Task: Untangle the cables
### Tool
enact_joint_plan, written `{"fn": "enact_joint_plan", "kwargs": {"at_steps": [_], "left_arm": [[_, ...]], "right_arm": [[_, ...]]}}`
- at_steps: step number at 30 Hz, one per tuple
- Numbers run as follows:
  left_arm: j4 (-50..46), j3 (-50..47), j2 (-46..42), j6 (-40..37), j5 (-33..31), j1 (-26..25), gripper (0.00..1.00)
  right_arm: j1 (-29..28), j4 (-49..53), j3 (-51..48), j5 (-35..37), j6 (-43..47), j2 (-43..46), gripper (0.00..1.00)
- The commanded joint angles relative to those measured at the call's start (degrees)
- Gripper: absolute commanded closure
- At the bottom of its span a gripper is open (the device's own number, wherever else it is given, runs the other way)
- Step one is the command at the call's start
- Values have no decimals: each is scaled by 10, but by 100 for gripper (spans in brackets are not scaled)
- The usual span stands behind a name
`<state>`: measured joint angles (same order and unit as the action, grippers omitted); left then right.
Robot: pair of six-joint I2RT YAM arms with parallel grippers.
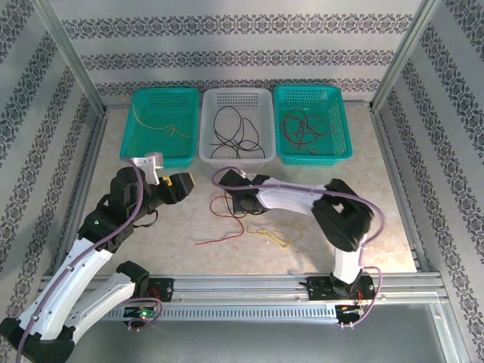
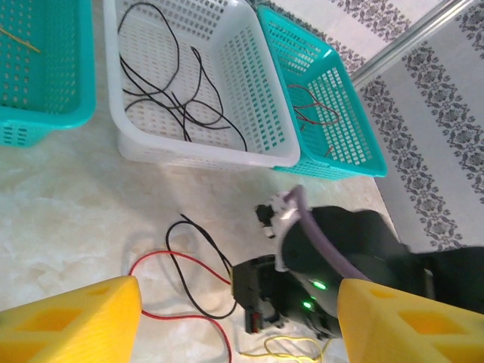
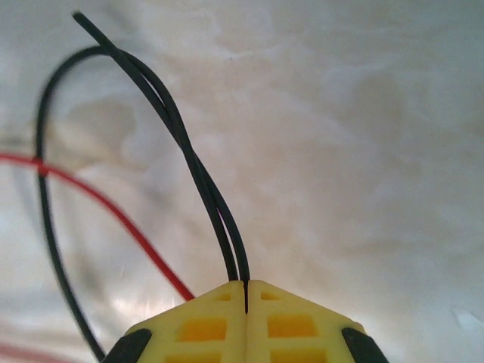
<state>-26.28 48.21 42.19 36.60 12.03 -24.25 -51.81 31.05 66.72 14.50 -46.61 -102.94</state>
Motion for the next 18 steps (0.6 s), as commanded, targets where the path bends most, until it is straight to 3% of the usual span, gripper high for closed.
{"fn": "enact_joint_plan", "kwargs": {"at_steps": [1,10,18], "left_arm": [[48,-15,13,23,40,8,29],[202,-63,83,84,169,6,24],[263,-84,109,120,191,5,21]], "right_arm": [[-20,-46,-49,49,36,105,100],[-34,-94,-127,63,100,303,100],[-36,-101,-91,23,135,380,100]]}}
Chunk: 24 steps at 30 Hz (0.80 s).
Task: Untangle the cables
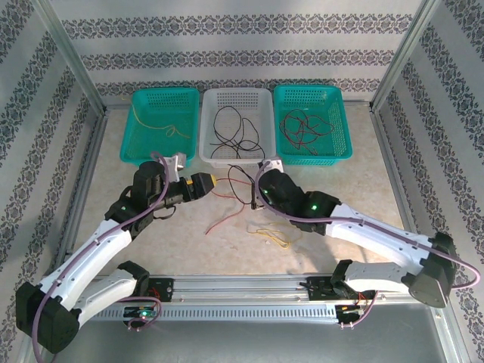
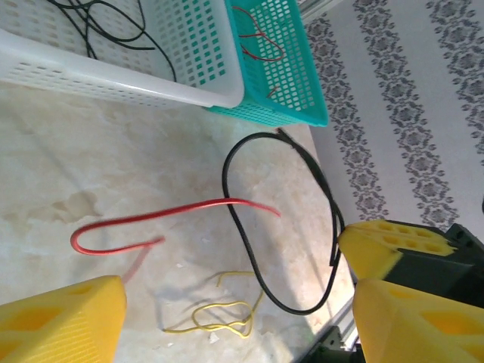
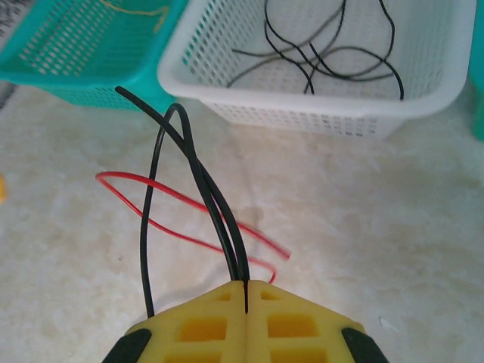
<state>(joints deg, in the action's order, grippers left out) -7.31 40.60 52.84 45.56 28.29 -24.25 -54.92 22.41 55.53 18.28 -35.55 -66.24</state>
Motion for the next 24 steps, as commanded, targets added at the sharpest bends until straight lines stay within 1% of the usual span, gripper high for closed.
{"fn": "enact_joint_plan", "kwargs": {"at_steps": [1,4,9,13,19,21,24], "left_arm": [[89,-9,9,37,36,6,21],[100,0,27,36,41,6,21],[112,11,44,12,47,5,22],[132,12,65,10,53,6,27],[218,3,90,52,71,7,43],[232,5,96,58,71,7,54],[249,9,109,69,74,7,74]], "right_arm": [[-7,-15,27,-20,27,15,100],[-15,-17,41,-34,34,20,100],[-26,-20,55,-48,40,21,100],[-33,-27,59,-56,41,26,100],[-34,-36,62,-75,43,25,100],[-34,-39,62,-79,43,26,100],[-34,-40,58,-79,42,29,100]]}}
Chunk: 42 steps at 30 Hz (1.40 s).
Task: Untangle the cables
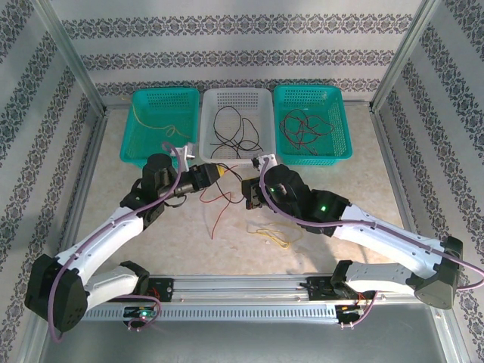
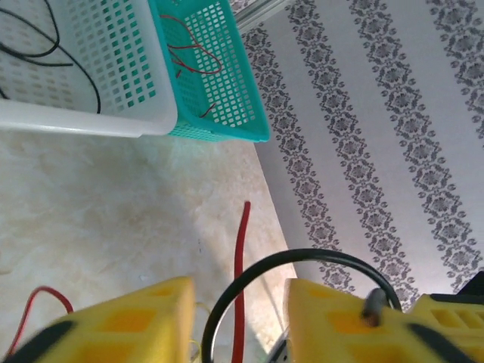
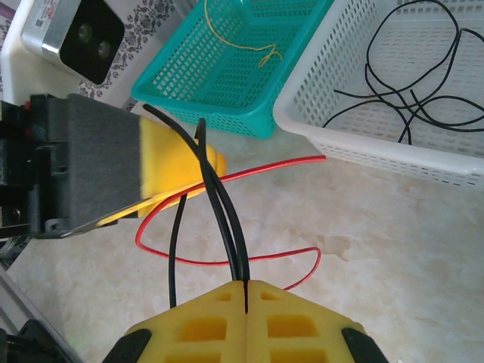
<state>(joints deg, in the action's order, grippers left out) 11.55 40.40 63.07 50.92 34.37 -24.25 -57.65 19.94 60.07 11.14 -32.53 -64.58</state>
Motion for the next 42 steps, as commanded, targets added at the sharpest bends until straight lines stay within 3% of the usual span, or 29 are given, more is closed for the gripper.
{"fn": "enact_joint_plan", "kwargs": {"at_steps": [1,5,8,11,12,14,20,27,33,42], "left_arm": [[69,11,13,20,16,7,79],[91,6,26,38,23,7,100],[100,4,28,48,28,6,100],[107,7,23,53,31,7,100],[100,12,22,51,31,7,100],[90,22,21,44,32,7,100],[86,39,22,35,39,7,100],[90,76,12,25,58,7,100],[74,135,14,8,99,7,100],[-63,220,22,-96,130,7,100]], "right_arm": [[-6,-17,11,-5,10,13,100],[-6,-23,3,0,3,19,100],[-6,-23,-4,21,-9,20,96],[-5,-21,-8,42,-21,12,60],[-5,-21,-9,47,-23,6,52],[-2,-18,-5,56,-25,-13,46],[50,-28,-17,66,-59,-53,46],[155,-41,-66,-27,-134,-52,46],[178,-56,-103,-84,-138,3,46],[194,-47,-121,-103,-149,115,42]]}}
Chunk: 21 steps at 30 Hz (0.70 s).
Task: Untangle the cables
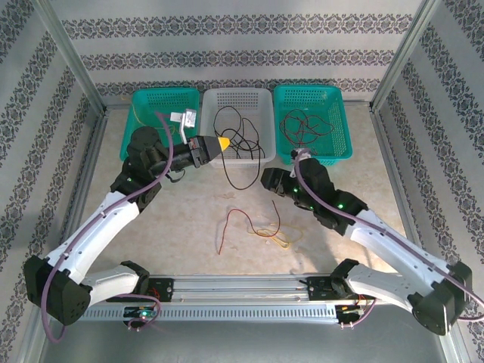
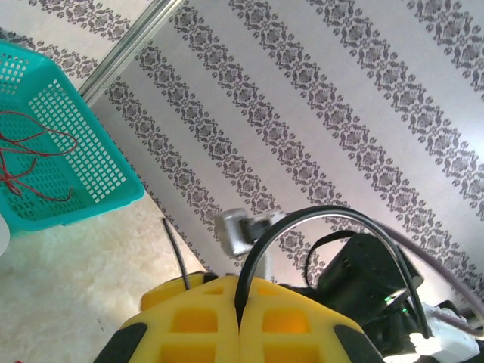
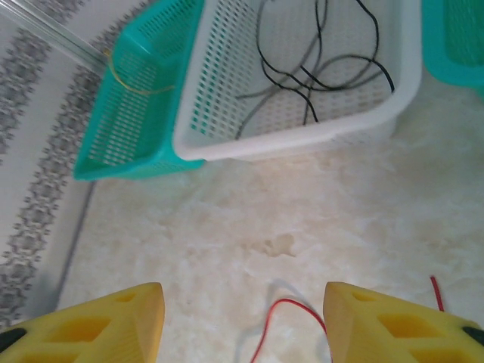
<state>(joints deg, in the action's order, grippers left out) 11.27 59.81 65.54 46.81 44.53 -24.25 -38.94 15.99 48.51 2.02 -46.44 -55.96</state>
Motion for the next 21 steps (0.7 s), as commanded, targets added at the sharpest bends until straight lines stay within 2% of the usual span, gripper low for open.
{"fn": "enact_joint_plan", "kwargs": {"at_steps": [1,4,8,17,19,21], "left_arm": [[-70,31,-2,-64,30,7,100],[-106,49,-2,-96,29,7,100],[-130,69,4,-119,33,7,100],[-137,86,10,-127,55,7,100],[-145,87,7,-135,53,7,100],[-146,86,-1,-142,47,7,100]], "right_arm": [[8,-2,-2,-6,-10,37,42],[10,1,8,0,-8,57,40],[11,-27,28,-30,-13,49,38],[8,-95,91,-121,-38,-64,37],[9,-102,96,-126,-40,-75,44],[10,-99,98,-122,-42,-80,56]]}}
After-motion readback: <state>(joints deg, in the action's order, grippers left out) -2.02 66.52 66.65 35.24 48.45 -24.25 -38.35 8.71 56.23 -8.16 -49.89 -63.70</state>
